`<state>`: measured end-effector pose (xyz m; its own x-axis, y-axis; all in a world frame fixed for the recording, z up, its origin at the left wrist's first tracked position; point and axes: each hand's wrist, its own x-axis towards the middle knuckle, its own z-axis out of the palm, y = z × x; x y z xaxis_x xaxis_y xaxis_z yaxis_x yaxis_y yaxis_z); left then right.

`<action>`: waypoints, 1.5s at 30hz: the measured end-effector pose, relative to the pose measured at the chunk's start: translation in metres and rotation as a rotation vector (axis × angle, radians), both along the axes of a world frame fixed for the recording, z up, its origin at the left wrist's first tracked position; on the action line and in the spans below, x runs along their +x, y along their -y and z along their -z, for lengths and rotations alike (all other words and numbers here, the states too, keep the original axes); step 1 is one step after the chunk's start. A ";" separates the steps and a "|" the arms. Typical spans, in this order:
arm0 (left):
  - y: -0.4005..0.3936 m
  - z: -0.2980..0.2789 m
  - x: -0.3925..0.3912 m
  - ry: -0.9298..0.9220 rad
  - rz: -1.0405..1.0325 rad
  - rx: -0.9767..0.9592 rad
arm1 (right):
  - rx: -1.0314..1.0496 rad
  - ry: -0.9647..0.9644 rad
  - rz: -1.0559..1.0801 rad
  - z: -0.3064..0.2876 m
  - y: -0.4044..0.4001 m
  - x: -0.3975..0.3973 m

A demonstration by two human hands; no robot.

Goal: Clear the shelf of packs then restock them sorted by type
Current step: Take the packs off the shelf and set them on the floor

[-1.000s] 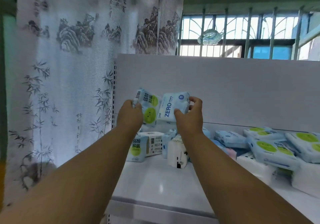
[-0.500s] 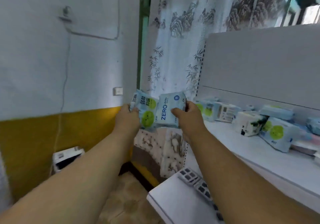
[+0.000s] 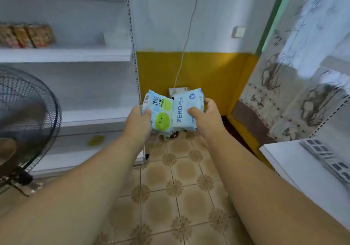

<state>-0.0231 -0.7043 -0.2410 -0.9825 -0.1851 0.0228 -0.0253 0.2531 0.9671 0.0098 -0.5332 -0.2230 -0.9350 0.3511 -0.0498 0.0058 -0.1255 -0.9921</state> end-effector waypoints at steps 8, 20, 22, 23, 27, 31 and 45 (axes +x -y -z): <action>0.046 0.149 -0.031 0.304 -0.075 0.050 | -0.073 0.273 -0.067 0.146 0.039 -0.044; 0.016 0.399 -0.116 0.669 -0.152 0.207 | -0.129 0.650 -0.129 0.397 -0.010 -0.151; 0.018 0.458 -0.121 0.715 -0.159 0.244 | -0.128 0.716 -0.148 0.456 -0.013 -0.160; 0.021 0.488 -0.122 0.739 -0.161 0.258 | -0.124 0.739 -0.166 0.489 -0.014 -0.163; 0.037 0.621 -0.127 0.821 -0.114 0.294 | -0.137 0.826 -0.218 0.631 -0.016 -0.169; 0.046 0.753 -0.128 0.877 -0.115 0.294 | -0.091 0.911 -0.161 0.764 -0.010 -0.177; 0.061 0.982 -0.194 0.688 -0.102 -0.267 | 0.120 0.839 -0.131 0.995 0.030 -0.238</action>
<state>-0.2168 -0.7652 -1.2226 -0.7691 -0.3504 -0.5345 -0.6390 0.4414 0.6300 -0.2278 -0.5630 -1.2178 -0.6387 0.2898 -0.7128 0.7511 0.0335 -0.6593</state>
